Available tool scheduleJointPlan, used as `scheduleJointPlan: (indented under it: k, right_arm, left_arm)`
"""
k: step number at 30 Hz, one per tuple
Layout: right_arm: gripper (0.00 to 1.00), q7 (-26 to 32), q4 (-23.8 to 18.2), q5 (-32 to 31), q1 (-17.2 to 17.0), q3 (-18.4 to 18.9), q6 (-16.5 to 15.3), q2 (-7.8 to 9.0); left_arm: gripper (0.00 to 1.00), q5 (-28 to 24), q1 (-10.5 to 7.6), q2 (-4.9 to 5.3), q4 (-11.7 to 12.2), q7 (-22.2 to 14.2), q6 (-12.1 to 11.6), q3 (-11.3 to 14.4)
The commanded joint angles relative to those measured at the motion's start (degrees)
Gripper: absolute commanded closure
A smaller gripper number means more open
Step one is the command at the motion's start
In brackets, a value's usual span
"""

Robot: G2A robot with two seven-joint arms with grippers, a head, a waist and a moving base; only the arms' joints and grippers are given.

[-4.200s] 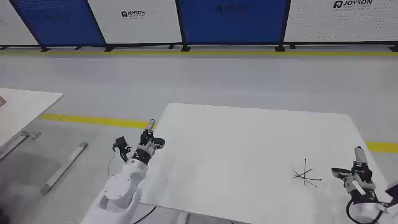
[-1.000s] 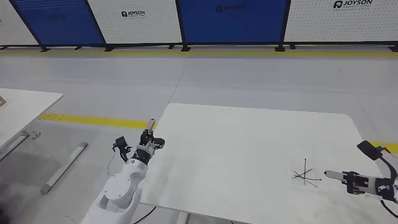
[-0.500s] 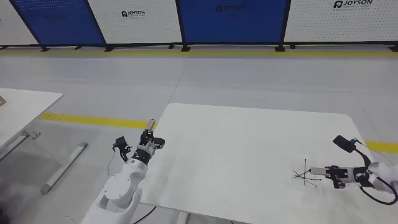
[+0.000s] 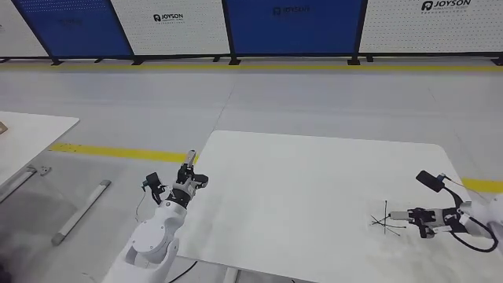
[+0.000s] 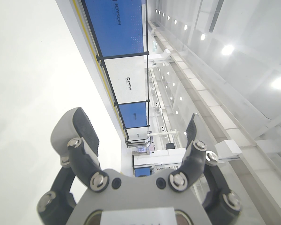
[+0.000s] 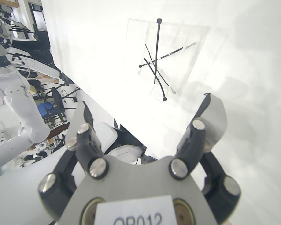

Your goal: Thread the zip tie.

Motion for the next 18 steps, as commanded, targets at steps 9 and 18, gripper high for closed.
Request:
scheduleJointPlan:
  k: [9,18]
  right_arm:
    - [0.01,-0.2,3.1,2.5,-0.4,0.1,-2.2,-0.02]
    - [0.65,0.0,5.6,3.9,0.1,0.3,-1.6,0.09]
  left_arm:
    - [0.00,0.0,0.00,0.00,0.0,0.0,0.0,0.0]
    - [0.00,0.0,0.00,0.00,0.0,0.0,0.0,0.0]
